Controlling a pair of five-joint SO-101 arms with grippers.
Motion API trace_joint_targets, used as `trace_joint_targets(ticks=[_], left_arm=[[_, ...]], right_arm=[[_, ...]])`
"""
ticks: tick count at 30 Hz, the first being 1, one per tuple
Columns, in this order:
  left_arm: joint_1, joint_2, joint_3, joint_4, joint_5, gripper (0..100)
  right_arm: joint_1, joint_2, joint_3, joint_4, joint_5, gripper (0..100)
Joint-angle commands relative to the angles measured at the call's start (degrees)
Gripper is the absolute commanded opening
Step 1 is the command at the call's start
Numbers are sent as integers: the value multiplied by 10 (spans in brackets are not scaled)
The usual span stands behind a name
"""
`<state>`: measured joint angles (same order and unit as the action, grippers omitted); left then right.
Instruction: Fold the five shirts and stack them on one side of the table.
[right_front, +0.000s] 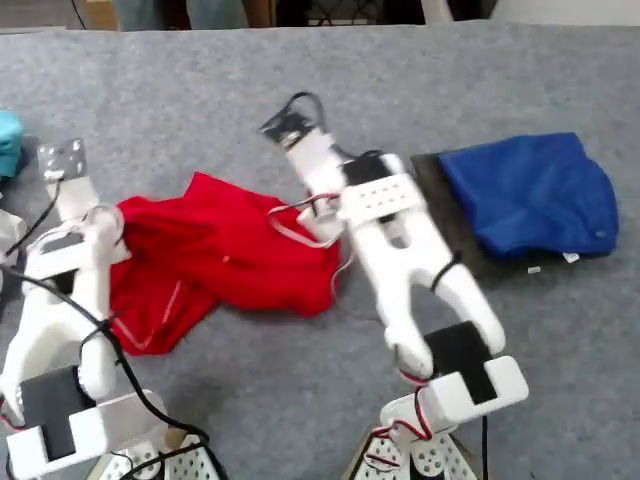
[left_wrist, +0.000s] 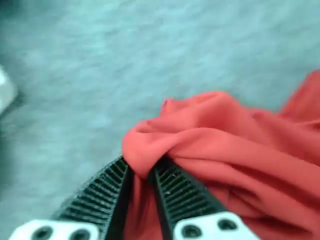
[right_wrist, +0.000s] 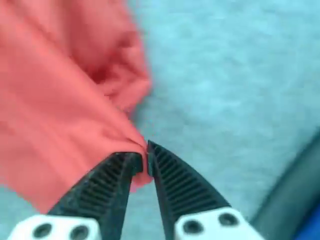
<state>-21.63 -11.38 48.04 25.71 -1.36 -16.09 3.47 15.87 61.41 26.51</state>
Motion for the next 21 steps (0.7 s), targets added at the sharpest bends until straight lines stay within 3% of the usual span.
trace_joint_targets(ticks=[1, 4, 9, 15, 17, 19, 21], left_arm=[[61, 5, -25, -19, 41, 29], [76, 24, -7, -55, 26, 29], [77, 28, -7, -57, 5, 29], [77, 28, -7, -59, 5, 29], [77, 28, -7, -60, 5, 29], [78, 28, -7, -60, 5, 29], [80, 28, -7, -60, 5, 29]], right_arm=[[43, 9, -14, -30, 45, 18], [64, 14, -15, -34, 66, 55], [97, -1, -30, -40, 64, 270], [106, -36, -41, -12, 69, 282], [94, -51, -29, 64, 106, 282], [89, -70, -5, 134, 191, 282], [94, -98, 29, 140, 261, 282]])
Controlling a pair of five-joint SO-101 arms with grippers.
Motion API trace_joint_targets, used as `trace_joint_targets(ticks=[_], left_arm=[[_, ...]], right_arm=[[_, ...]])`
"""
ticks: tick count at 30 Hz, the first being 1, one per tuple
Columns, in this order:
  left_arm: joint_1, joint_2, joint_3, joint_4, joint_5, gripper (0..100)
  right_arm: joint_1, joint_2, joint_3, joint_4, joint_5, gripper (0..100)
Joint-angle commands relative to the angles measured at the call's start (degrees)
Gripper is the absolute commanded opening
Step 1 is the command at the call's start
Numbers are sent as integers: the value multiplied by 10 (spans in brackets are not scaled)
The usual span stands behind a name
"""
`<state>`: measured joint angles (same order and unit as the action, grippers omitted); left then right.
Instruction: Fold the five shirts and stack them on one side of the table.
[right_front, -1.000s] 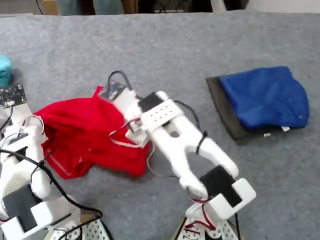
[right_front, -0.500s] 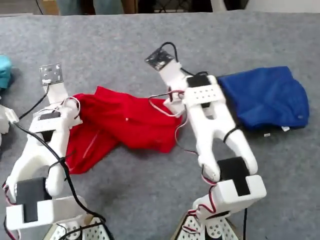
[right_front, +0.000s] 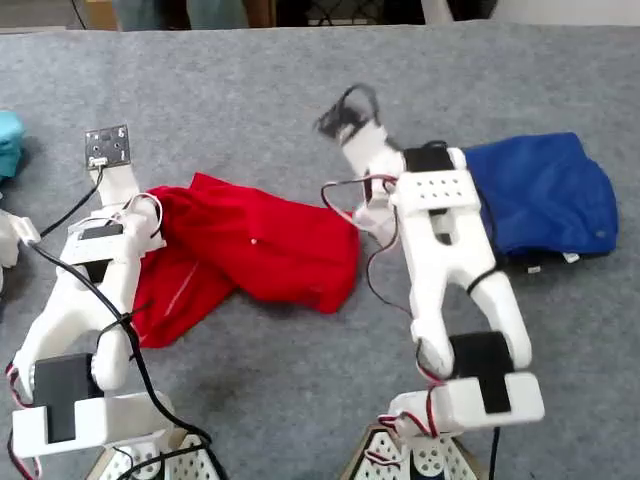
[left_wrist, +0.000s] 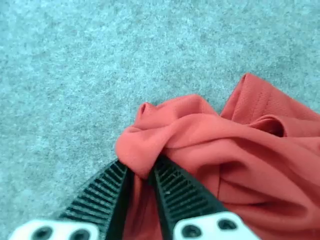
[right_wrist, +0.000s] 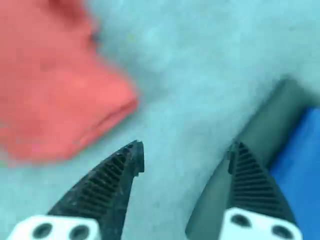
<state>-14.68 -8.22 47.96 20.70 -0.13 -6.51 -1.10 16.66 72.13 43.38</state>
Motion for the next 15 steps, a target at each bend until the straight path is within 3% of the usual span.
trace_joint_targets(ticks=[1, 9, 15], left_arm=[[10, -4, -6, -10, -6, 29], [8, -1, -14, -6, -4, 29], [8, 0, -15, -5, -4, 29]], right_arm=[[0, -72, 38, 17, 112, 282], [-94, -171, 196, -69, 147, 282], [-113, -180, 267, -187, 145, 282]])
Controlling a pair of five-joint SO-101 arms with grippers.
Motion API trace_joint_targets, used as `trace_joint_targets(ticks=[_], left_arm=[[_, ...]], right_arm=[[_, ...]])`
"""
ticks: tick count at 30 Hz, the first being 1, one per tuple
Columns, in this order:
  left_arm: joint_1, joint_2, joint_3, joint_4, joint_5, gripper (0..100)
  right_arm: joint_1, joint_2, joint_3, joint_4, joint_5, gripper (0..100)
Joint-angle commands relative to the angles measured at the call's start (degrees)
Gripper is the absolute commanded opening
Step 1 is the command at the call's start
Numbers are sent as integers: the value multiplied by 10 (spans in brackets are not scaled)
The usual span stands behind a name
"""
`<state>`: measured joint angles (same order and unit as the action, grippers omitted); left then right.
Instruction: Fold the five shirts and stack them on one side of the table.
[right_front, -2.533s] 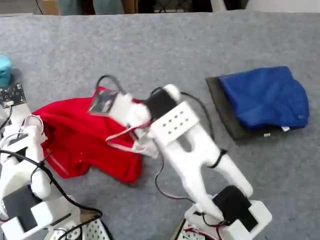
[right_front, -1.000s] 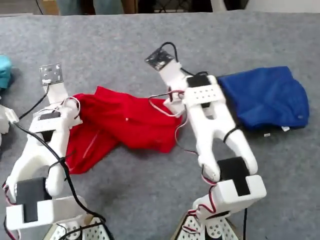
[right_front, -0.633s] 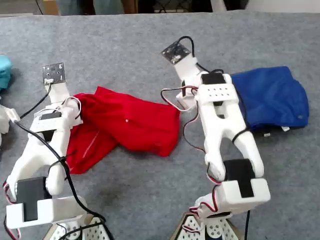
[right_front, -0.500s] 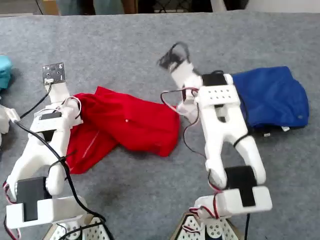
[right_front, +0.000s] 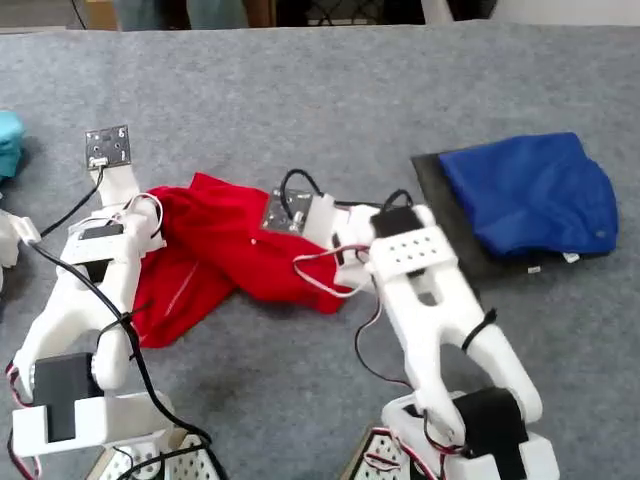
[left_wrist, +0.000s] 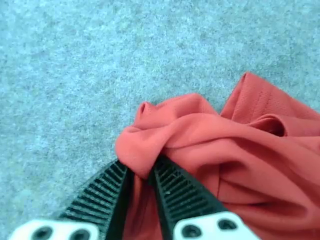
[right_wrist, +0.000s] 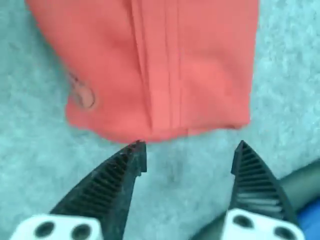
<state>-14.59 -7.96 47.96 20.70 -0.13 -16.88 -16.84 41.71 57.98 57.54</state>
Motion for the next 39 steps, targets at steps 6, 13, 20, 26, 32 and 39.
trace_joint_targets(ticks=[6, 13, 20, 26, 32, 39], left_arm=[[8, -3, -15, -5, -4, 29], [9, -2, -15, -5, -4, 29], [8, -2, -15, -5, -4, 29], [8, -2, -15, -5, -4, 29], [8, -2, -15, -5, -4, 29], [7, -2, -15, -5, -4, 29]], right_arm=[[-11, -19, 26, -69, 4, 282], [-11, 32, 23, -89, 4, 282], [-17, 45, 26, -98, 5, 282], [-29, 7, 29, -47, 5, 282], [-43, -52, 67, -32, 5, 282], [-40, -51, 86, -90, 5, 282]])
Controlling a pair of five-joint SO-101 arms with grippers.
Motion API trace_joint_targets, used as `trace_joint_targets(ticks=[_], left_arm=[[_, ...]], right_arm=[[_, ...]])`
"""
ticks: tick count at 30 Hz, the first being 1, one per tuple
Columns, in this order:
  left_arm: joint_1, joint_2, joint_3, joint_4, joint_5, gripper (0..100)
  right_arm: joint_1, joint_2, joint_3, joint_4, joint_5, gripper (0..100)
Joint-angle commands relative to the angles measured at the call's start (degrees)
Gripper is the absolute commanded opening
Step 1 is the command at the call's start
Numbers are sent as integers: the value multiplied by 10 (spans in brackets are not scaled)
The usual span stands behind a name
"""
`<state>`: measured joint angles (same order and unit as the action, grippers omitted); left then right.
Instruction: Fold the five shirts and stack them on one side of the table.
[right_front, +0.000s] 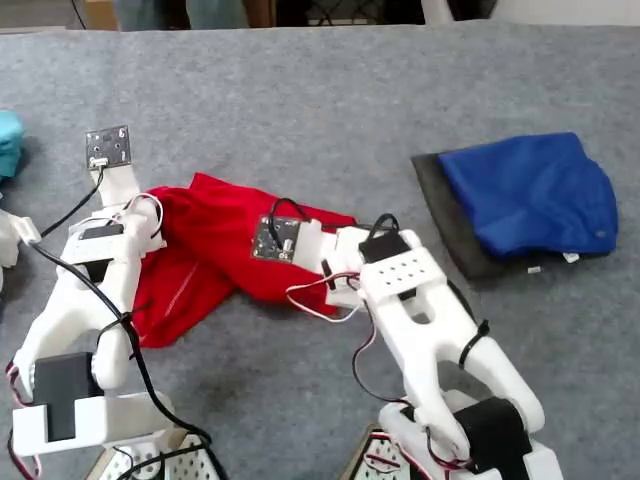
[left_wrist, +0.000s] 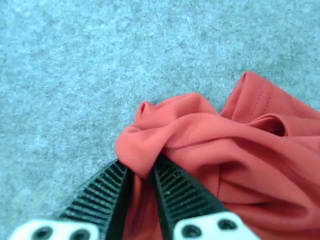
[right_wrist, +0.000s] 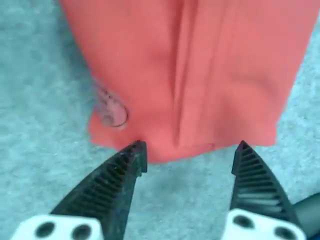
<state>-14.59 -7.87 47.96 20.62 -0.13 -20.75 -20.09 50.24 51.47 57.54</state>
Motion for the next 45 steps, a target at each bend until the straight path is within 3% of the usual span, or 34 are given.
trace_joint_targets(ticks=[1, 11, 24, 32, 37, 45], left_arm=[[7, -3, -15, -4, -4, 29], [7, -3, -15, -4, -4, 29], [7, -3, -15, -4, -4, 29], [7, -4, -14, -4, -4, 29], [7, -4, -14, -4, -4, 29], [7, -4, -13, -4, -4, 29]], right_arm=[[-1, -18, 0, -31, 5, 281], [34, 49, -14, -113, 5, 12], [49, 48, -73, -111, 4, 14], [49, 50, -165, -14, -47, 14], [49, 50, -151, 40, 1, 19], [47, 48, -58, -47, 24, 163]])
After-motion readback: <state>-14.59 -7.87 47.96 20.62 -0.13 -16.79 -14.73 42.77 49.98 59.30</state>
